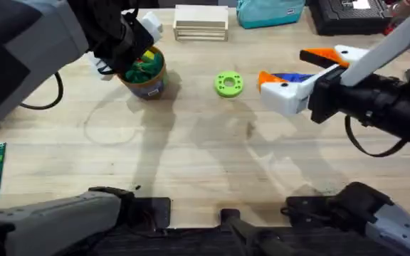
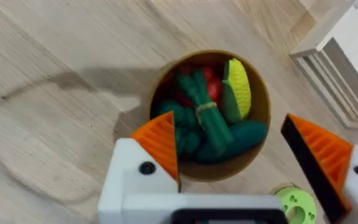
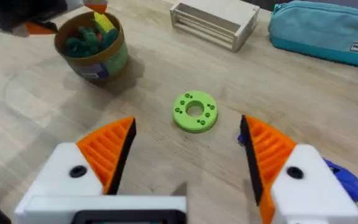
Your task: Pick up the gripper from the table and insert it into the empty holder that is missing its gripper. Then pick up a screw, insert it into the mounting hole, and use the screwdriver to tighten it. Finally, clean up the table by picking up the vegetable and placing it into the bucket.
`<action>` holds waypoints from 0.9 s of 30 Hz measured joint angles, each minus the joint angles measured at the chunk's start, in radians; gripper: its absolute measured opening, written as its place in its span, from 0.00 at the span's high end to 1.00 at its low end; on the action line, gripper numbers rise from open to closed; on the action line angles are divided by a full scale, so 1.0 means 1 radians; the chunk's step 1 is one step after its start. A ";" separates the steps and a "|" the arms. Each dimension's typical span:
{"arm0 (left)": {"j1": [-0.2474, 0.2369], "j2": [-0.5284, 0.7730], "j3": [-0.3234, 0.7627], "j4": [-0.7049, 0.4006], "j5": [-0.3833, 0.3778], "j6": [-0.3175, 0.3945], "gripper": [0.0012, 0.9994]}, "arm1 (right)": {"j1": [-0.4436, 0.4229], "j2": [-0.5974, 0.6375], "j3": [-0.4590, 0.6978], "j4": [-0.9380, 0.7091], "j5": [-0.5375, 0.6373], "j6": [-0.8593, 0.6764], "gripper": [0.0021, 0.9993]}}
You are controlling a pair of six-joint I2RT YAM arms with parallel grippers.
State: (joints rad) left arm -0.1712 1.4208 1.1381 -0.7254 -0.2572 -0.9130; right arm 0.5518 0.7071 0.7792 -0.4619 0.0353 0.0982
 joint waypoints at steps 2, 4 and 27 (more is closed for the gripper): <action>0.000 -0.001 0.000 0.000 0.000 0.021 0.01 | 0.000 0.000 0.000 -0.011 0.000 0.000 0.01; 0.000 -0.009 0.000 0.000 0.001 0.060 0.01 | 0.000 0.000 0.000 -0.019 0.000 0.000 0.01; -0.216 -0.709 0.001 -0.346 0.346 0.997 0.00 | 0.000 -0.001 0.336 -0.512 -0.007 -0.027 0.01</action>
State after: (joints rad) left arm -0.3877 0.7114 1.1393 -1.0716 0.0893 0.0842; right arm 0.5518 0.7059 1.1156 -0.9734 0.0284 0.0708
